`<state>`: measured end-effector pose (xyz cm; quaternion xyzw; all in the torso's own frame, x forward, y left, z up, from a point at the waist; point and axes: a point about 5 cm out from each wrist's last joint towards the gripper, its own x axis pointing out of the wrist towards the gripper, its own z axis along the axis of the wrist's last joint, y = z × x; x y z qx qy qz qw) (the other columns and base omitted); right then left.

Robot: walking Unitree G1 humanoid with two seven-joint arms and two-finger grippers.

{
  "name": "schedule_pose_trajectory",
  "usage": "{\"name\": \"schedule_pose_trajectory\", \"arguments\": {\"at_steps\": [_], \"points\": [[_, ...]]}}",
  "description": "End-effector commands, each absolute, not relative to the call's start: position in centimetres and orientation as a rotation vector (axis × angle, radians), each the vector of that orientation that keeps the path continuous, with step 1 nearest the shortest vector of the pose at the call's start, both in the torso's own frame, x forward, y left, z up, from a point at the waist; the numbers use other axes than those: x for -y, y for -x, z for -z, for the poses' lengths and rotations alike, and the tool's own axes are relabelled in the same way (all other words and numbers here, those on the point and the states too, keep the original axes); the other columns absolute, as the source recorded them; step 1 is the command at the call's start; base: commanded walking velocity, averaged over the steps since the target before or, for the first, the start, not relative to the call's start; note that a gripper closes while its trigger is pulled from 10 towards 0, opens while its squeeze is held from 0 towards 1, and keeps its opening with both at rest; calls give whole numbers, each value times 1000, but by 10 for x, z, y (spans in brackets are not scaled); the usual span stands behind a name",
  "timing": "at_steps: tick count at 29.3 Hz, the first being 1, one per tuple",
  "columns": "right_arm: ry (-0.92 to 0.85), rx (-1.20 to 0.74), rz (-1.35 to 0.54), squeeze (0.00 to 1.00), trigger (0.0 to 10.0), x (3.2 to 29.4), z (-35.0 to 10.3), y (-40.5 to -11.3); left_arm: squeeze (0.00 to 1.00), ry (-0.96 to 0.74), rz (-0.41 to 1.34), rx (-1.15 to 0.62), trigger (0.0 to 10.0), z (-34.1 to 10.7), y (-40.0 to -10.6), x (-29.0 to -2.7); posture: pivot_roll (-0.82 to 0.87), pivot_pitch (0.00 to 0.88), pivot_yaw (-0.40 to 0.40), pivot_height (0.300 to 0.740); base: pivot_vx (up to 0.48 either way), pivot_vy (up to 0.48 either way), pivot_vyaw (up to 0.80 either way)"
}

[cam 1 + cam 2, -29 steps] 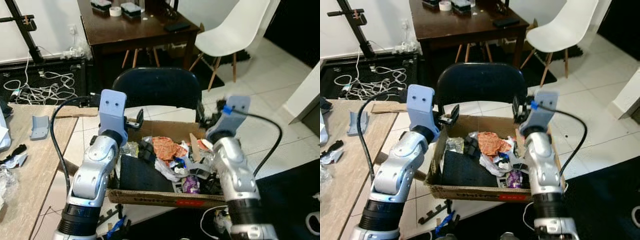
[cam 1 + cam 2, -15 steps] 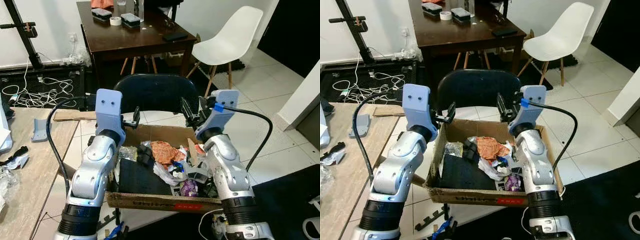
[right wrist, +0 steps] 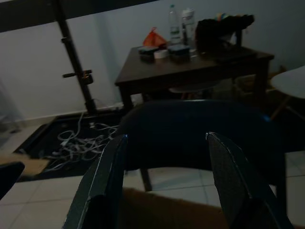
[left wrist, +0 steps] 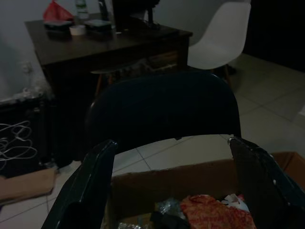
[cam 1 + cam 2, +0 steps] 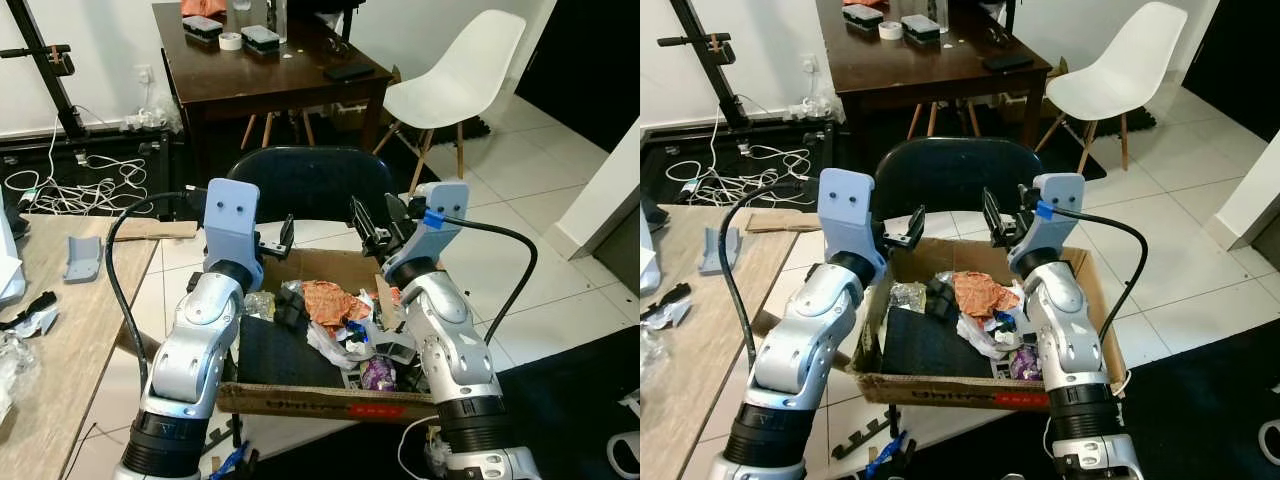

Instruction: Picking trash to rubbish bin

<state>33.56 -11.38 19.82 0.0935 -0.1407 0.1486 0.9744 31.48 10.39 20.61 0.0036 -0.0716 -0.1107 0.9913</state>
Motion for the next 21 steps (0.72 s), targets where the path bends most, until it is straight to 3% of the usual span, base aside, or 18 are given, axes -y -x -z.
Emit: {"name": "schedule_pose_trajectory", "arguments": {"at_steps": [1,15,21], "points": [[-205,261,-316,0,10000,110,-191,-333,0,-8,228,138,10000,-204,-311,-103,166,85,-14,740,-375,0,0],[-218,256,-318,0,10000,108,-190,-333,0,-20,241,135,10000,-204,-310,-102,165,83,-5,740,-369,0,0],[-229,258,-308,0,10000,110,-190,-332,0,-50,254,131,10000,-205,-310,-98,168,92,-2,740,0,0,0]]}}
